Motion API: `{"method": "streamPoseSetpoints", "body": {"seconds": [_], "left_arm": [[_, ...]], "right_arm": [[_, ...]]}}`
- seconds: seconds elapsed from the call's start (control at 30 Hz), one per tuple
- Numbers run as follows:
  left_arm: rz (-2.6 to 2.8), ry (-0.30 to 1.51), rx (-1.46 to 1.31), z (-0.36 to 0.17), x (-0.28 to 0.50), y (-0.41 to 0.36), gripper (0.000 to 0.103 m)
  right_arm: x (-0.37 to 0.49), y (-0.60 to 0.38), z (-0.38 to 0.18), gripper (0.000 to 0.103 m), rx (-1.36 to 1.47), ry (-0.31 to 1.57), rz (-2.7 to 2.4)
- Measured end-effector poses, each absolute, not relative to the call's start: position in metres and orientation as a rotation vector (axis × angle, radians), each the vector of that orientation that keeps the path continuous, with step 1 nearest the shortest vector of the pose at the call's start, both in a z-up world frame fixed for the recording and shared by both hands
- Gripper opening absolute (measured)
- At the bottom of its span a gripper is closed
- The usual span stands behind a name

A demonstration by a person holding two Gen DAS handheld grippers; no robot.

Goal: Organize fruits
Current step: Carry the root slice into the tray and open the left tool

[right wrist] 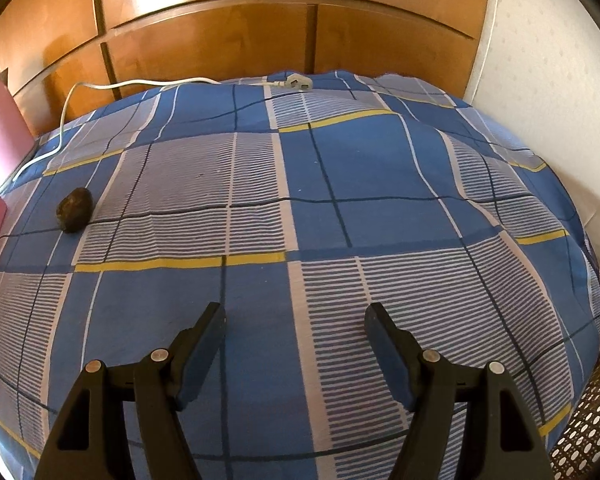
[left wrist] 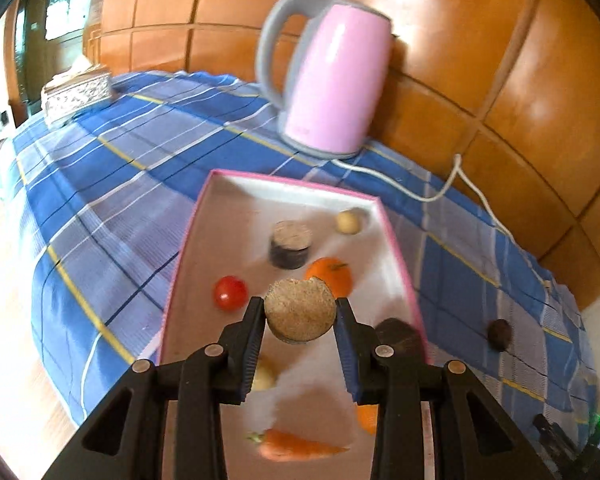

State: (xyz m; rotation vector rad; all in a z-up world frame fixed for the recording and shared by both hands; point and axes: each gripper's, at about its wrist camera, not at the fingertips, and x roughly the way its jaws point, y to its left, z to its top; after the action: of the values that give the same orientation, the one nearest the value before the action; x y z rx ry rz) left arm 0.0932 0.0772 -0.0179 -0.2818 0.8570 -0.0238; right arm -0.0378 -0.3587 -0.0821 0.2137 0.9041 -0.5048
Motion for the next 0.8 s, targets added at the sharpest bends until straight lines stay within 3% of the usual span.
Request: {"method": "streamPoseSetpoints", "body": {"seconds": [0.2,0.33,0.5,0.67,0.8], "left_arm": [[-0.006,0.856,-0.27,-0.024,0.088,0.078,0.036],[0.018,0.826,-0.266,-0.018,0.08,0.077,0.052],[0.013,0.8,-0.255,-0.01,0.073,0.072,0.054],[0.008,0.771,-0.247,0.0,0.063,0.067,0.066],[-0.003,0.767,-0.237,0.004,0.058,0.063,0.067]], "right_arm": [[-0.036,-0.351,-0.081,0.073,0.198,0.916,-0.486],[-0.035,-0.347,-0.081,0.073,0.183,0.919,-0.479],[-0.035,-0.345,-0.081,0.073,0.184,0.92,-0.481],[-0.037,-0.347,-0.081,0.073,0.197,0.92,-0.482],[-0.037,-0.347,-0.081,0.073,0.202,0.92,-0.48]]}}
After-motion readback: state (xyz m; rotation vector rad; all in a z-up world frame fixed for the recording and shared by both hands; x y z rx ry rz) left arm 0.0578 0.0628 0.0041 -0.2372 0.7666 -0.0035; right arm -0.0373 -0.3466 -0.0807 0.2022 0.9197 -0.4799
